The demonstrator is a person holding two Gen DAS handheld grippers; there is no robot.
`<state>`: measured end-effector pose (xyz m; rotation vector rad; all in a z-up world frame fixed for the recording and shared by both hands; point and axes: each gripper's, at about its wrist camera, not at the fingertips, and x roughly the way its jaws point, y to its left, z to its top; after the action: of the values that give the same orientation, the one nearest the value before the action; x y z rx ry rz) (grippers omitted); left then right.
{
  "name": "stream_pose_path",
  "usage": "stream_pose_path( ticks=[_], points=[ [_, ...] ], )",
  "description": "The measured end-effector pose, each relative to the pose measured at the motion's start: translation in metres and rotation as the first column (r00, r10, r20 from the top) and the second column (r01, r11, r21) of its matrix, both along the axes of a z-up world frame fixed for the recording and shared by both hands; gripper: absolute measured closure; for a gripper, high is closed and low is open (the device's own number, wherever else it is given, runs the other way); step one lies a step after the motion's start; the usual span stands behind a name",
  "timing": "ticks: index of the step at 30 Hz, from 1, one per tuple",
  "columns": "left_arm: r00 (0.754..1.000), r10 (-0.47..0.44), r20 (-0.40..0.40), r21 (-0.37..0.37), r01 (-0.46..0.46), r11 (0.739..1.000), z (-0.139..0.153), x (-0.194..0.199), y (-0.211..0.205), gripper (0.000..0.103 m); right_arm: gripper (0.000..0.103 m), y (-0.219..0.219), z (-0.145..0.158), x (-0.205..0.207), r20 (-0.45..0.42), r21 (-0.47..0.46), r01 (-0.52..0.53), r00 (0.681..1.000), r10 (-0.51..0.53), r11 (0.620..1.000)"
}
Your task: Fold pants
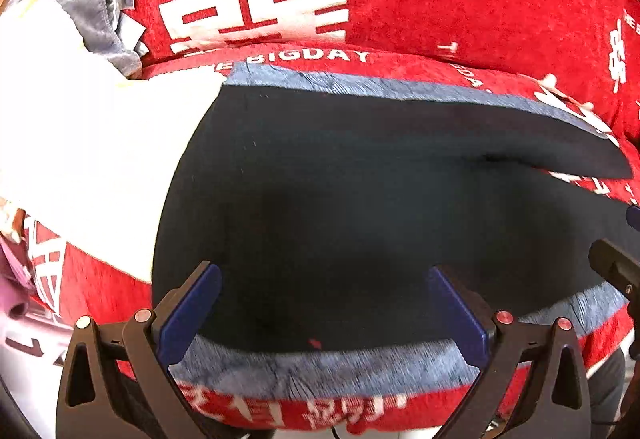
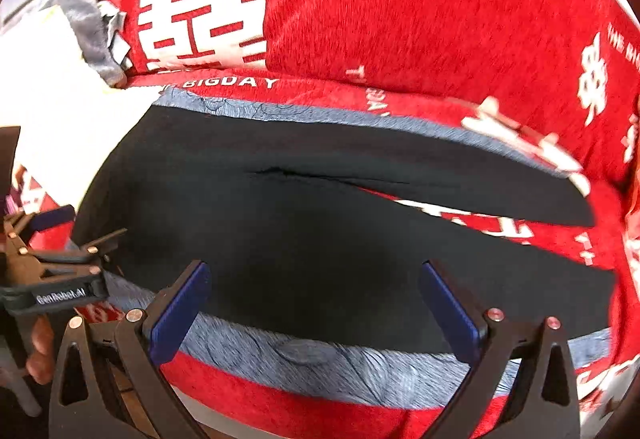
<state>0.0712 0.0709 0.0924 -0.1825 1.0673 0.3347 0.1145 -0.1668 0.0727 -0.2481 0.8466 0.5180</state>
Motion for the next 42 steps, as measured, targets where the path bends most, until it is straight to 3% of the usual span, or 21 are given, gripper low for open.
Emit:
stream_pose_path(
  ticks=[20, 26, 31, 36, 42],
  points=[
    [0.994, -0.006, -0.11, -0.044, 0.001, 0.999, -0.041, 0.108, 0.037, 0.0, 0.0, 0.098, -0.037, 0.134, -0.08, -0.172, -0.204, 0.978, 0.193, 0.964],
    [0.994, -0.015, -0.111, -0.028, 0.012, 1.0, -0.043, 0.134, 0.043, 0.0, 0.0, 0.138, -0.053, 0.179, -0.14, -0.202, -0.34, 0.938, 0.316, 0.918],
    [0.993, -0.019, -0.115, -0.029, 0.016, 0.999, -0.047, 0.151, 0.051, 0.0, 0.0, 0.163, -0.066, 0.199, -0.164, -0.221, -0.431, 0.901, 0.402, 0.875],
    [0.992, -0.014, -0.126, -0.021, 0.012, 1.0, -0.054, 0.161, 0.056, 0.0, 0.0, 0.184, -0.083, 0.217, -0.244, -0.21, -0.502, 0.858, 0.453, 0.839],
    [0.992, -0.015, -0.128, -0.014, 0.013, 1.0, -0.057, 0.165, 0.058, 0.0, 0.0, 0.206, -0.09, 0.225, -0.232, -0.214, -0.556, 0.828, 0.511, 0.803]
  ],
)
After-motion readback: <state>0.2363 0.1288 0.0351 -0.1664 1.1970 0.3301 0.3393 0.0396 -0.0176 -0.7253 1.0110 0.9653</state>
